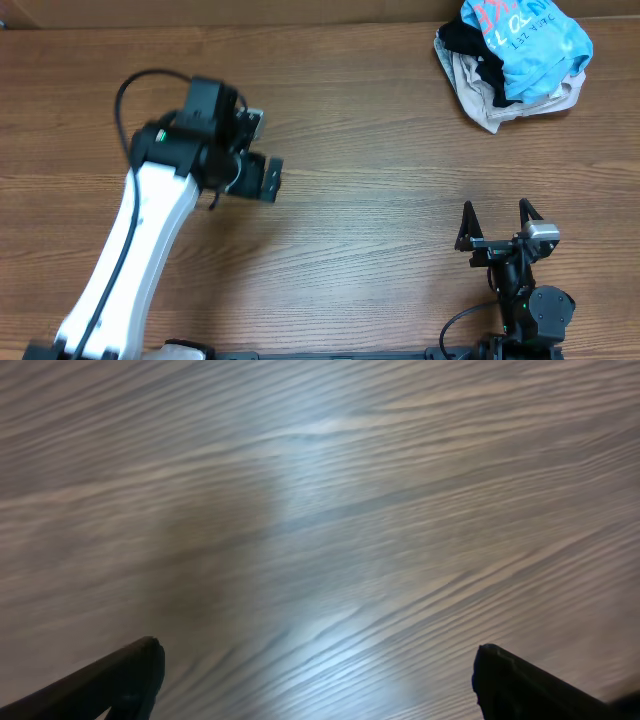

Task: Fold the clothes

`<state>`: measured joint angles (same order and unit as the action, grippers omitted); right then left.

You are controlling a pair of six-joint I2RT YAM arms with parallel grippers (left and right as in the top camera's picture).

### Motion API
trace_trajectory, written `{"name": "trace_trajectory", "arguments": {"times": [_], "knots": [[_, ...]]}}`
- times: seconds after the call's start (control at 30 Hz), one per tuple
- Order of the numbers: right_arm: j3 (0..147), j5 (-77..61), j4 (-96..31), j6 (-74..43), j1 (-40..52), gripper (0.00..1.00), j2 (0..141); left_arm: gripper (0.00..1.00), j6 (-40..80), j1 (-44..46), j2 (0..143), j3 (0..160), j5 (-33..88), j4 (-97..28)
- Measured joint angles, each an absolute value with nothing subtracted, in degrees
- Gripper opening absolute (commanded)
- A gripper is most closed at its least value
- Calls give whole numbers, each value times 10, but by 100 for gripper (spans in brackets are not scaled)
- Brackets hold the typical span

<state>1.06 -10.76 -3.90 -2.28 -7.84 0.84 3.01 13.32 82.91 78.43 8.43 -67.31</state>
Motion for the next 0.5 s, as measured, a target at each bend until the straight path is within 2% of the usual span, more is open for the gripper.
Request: {"name": "trace_trajectory", "arguments": {"times": [0.33,0.5], "knots": [[11,-107,-39,-23,-78,100,8,100,30,59,622,638,23,-654],[11,-107,-39,-23,-78,100,8,100,28,8,512,532,7,-481]]}}
